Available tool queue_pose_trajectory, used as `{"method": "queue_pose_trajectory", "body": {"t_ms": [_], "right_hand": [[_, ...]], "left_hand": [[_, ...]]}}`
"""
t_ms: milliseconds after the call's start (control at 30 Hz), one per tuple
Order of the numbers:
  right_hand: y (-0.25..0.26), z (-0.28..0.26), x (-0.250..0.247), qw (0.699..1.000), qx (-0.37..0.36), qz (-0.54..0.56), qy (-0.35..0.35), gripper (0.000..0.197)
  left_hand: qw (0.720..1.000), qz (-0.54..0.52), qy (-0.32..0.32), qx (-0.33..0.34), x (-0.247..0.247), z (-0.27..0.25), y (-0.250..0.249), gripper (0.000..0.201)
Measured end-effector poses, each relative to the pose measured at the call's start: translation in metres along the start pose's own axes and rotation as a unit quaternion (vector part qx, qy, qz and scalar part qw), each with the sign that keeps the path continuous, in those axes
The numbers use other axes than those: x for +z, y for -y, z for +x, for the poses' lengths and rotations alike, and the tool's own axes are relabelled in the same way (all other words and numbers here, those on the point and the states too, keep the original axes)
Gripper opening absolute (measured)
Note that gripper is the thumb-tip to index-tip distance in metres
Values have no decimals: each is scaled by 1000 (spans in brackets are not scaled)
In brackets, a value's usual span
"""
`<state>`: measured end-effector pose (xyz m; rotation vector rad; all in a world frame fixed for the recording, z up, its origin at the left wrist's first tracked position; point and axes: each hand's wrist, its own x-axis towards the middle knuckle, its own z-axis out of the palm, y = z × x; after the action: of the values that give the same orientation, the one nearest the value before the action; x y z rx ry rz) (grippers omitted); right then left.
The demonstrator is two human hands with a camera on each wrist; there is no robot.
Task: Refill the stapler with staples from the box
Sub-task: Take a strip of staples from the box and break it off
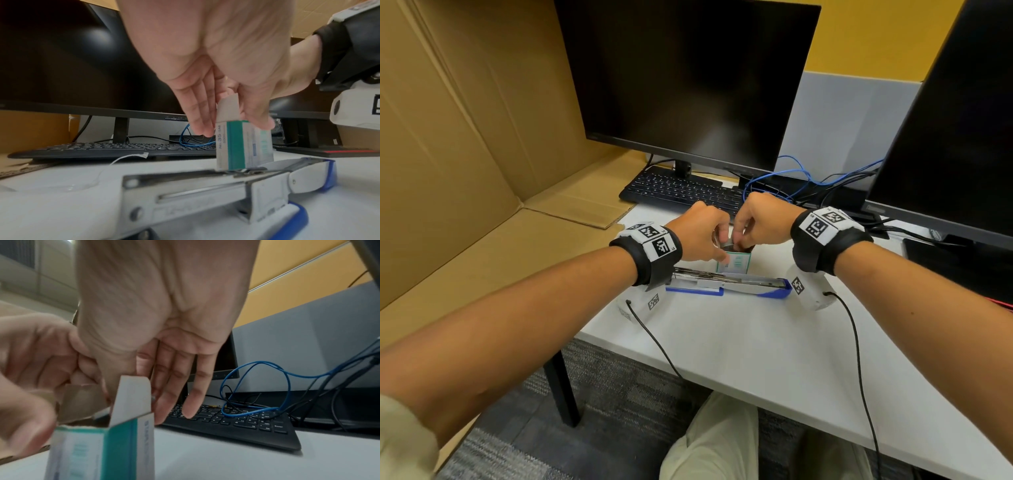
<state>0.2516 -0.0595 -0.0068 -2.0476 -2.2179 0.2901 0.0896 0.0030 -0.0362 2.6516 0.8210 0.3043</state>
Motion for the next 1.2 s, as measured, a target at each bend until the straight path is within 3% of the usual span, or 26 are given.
{"method": "queue_pose_trajectory", "body": {"t_ms": [100, 167, 300, 500, 600, 700, 800, 900, 1000, 1100, 1200], "right_hand": [[-10, -3, -3, 997, 9, 78, -26, 4], [-15, -5, -2, 992, 11, 116, -42, 4], [-18, -8, 2, 979, 14, 187, -75, 13], [-12, -15, 4, 959, 16, 260, -113, 19], [-13, -16, 6, 957, 9, 262, -122, 20], [-13, -15, 6, 975, -2, 188, -117, 25], [-11, -16, 8, 983, -2, 119, -137, 22], [-13, -19, 8, 976, 19, 114, -183, 21], [-13, -24, 8, 955, 53, 205, -207, 19], [-8, -29, 12, 920, 73, 338, -186, 19], [-5, -30, 19, 911, 65, 373, -163, 18]], "left_hand": [[999, -48, -24, 10, -1, -1, 3, 43], [997, -64, -44, 19, -2, -1, 4, 37], [997, -42, -65, 24, -4, -1, 3, 24], [995, -12, -95, 13, -4, 1, 2, 29], [994, -6, -109, 6, -4, 2, 2, 24], [995, 6, -96, 4, -6, 1, 1, 25], [995, -33, -89, 11, -2, 1, 2, 35], [989, -99, -110, 7, 0, 1, 7, 65], [986, -131, -100, 3, -2, -2, 9, 79], [983, -175, -63, 11, 1, -3, 8, 85], [984, -168, -45, 30, 6, -4, 5, 88]]}}
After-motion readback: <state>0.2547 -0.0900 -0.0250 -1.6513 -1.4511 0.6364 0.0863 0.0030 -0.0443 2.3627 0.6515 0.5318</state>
